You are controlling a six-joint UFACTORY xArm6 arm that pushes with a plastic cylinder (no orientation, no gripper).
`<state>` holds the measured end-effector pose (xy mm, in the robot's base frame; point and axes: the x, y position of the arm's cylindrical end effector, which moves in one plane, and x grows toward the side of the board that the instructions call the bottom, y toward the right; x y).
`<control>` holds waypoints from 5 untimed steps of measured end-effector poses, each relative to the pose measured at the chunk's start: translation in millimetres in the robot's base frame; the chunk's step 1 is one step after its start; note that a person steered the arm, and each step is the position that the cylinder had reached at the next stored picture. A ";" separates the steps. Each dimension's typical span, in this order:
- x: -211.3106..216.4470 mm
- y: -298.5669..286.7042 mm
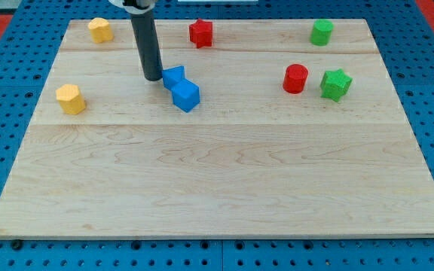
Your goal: Separate the blue triangle from the blue cube
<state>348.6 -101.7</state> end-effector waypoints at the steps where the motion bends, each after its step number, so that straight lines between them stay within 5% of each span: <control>1: 11.5 24.5; 5: -5.2 70.5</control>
<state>343.3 -31.2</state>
